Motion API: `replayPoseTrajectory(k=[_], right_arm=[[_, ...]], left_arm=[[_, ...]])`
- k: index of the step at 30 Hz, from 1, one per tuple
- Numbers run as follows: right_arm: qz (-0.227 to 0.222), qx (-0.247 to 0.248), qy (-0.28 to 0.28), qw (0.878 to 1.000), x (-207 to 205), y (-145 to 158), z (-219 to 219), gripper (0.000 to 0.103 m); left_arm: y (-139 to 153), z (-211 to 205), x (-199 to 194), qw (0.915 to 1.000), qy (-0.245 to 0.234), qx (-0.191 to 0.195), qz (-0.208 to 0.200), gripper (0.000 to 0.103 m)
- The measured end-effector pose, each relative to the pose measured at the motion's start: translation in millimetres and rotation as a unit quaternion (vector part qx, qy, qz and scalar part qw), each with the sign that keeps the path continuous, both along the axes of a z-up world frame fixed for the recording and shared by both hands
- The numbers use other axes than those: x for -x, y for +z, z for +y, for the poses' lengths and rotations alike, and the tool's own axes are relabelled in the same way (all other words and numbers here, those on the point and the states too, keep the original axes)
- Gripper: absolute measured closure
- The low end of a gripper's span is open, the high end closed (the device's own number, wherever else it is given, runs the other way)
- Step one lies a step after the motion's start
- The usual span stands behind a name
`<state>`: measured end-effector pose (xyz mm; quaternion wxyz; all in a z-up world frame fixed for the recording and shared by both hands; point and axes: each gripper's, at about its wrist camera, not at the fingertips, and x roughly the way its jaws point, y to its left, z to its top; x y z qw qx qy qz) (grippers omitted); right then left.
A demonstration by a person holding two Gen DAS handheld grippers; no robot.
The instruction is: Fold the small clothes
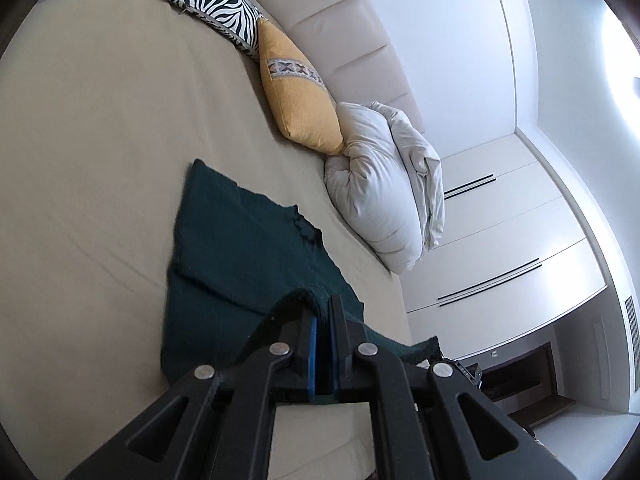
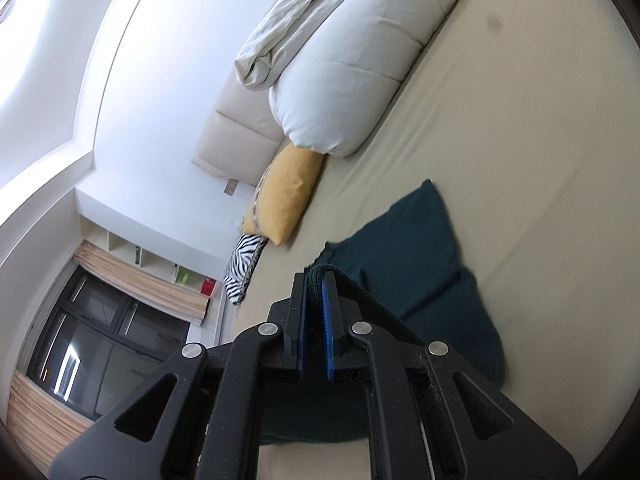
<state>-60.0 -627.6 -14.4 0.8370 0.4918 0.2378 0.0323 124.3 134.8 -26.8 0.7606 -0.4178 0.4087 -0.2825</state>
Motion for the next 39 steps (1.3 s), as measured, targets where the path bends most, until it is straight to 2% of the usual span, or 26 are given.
replayPoseTrajectory(k=[5, 10, 15, 20, 23, 25, 26, 27, 28, 29, 30, 33, 36, 39], right_arm=[[0.014, 0.019, -0.015, 1.000, -65, -4, -11, 0.097], [0.041, 0.045, -0.019, 0.998, -128, -19, -16, 0.097], [0.068, 0.046, -0.027, 0.996, -189, -45, -26, 0.097], [0.099, 0.054, -0.029, 0.993, -233, -80, -36, 0.097], [0.117, 0.052, -0.034, 0.991, -256, -100, -45, 0.097], [0.139, 0.056, -0.043, 0.988, -268, -115, -52, 0.093], [0.150, 0.058, -0.049, 0.986, -272, -120, -55, 0.093], [0.156, 0.057, -0.053, 0.985, -273, -125, -58, 0.089], [0.159, 0.057, -0.060, 0.984, -274, -128, -60, 0.074], [0.160, 0.064, -0.067, 0.983, -274, -130, -60, 0.062], [0.158, 0.071, -0.070, 0.982, -273, -129, -60, 0.046], [0.147, 0.093, -0.070, 0.982, -262, -124, -56, 0.045], [0.140, 0.107, -0.044, 0.983, -248, -113, -43, 0.045], [0.140, 0.149, -0.013, 0.979, -231, -100, -20, 0.045]], left_arm=[[-7, -4, -54, 0.9998, 0.011, -0.014, 0.004, 0.097], [-28, -8, -102, 0.9990, 0.029, -0.027, 0.023, 0.097], [-51, -20, -139, 0.9977, 0.027, -0.046, 0.041, 0.097], [-73, -25, -176, 0.9962, 0.034, -0.053, 0.061, 0.096], [-90, -32, -199, 0.9939, 0.038, -0.073, 0.073, 0.095], [-100, -33, -209, 0.9916, 0.049, -0.081, 0.089, 0.093], [-103, -32, -211, 0.9913, 0.049, -0.079, 0.093, 0.083], [-104, -32, -210, 0.9926, 0.045, -0.070, 0.089, 0.078], [-102, -32, -207, 0.9930, 0.044, -0.071, 0.084, 0.065], [-99, -30, -203, 0.9926, 0.046, -0.077, 0.081, 0.056], [-97, -29, -200, 0.9921, 0.049, -0.081, 0.082, 0.054], [-83, -25, -182, 0.9935, 0.048, -0.079, 0.066, 0.054], [-69, -31, -162, 0.9922, 0.035, -0.111, 0.043, 0.052], [-62, -40, -135, 0.9880, 0.022, -0.151, 0.023, 0.048]])
